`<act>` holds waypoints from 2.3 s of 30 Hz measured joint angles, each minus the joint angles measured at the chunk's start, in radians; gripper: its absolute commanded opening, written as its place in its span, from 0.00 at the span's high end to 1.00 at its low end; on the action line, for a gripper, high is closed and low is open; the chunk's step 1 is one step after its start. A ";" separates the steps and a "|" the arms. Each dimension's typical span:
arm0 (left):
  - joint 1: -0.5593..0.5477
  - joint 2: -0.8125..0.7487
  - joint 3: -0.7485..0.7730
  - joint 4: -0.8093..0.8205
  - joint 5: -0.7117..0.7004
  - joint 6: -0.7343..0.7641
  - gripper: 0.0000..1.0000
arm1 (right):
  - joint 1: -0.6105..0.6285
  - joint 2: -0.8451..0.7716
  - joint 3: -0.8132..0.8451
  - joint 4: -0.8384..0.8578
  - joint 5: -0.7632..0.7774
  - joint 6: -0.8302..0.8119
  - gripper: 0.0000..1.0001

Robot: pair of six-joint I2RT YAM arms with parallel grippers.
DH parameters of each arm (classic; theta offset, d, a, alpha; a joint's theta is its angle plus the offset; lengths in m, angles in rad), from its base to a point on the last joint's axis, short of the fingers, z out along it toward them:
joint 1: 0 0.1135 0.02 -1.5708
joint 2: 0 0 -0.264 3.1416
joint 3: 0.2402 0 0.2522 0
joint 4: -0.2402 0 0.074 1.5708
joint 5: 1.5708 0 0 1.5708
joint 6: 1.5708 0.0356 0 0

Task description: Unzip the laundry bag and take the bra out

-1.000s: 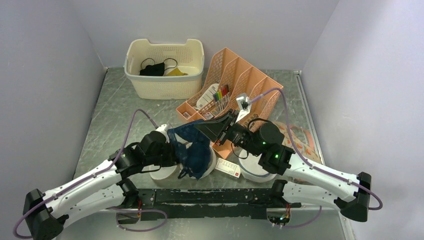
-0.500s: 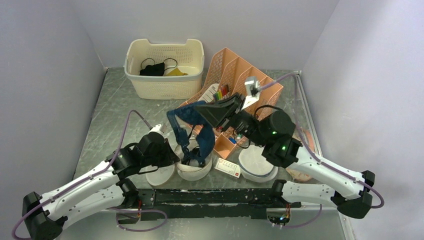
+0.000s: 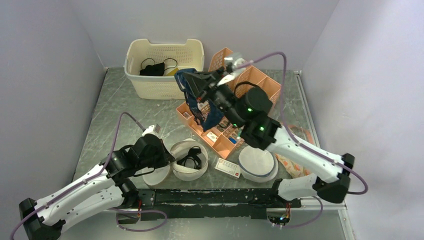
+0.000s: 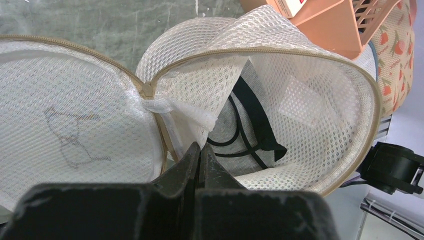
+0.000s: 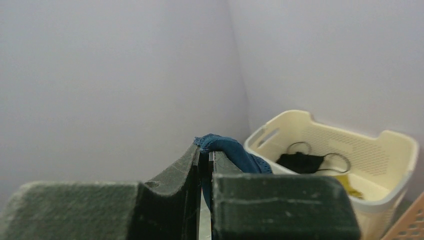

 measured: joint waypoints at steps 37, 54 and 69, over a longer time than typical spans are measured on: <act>0.000 0.046 0.051 -0.034 -0.052 0.041 0.93 | -0.338 1.235 0.892 0.039 -0.179 -0.072 1.00; 0.000 0.068 0.116 -0.038 -0.089 0.054 0.93 | -0.340 1.107 0.882 -0.313 -0.114 -0.058 0.14; 0.000 0.041 0.111 -0.027 -0.105 0.069 0.93 | -0.150 0.352 0.108 -0.547 -0.230 0.062 0.32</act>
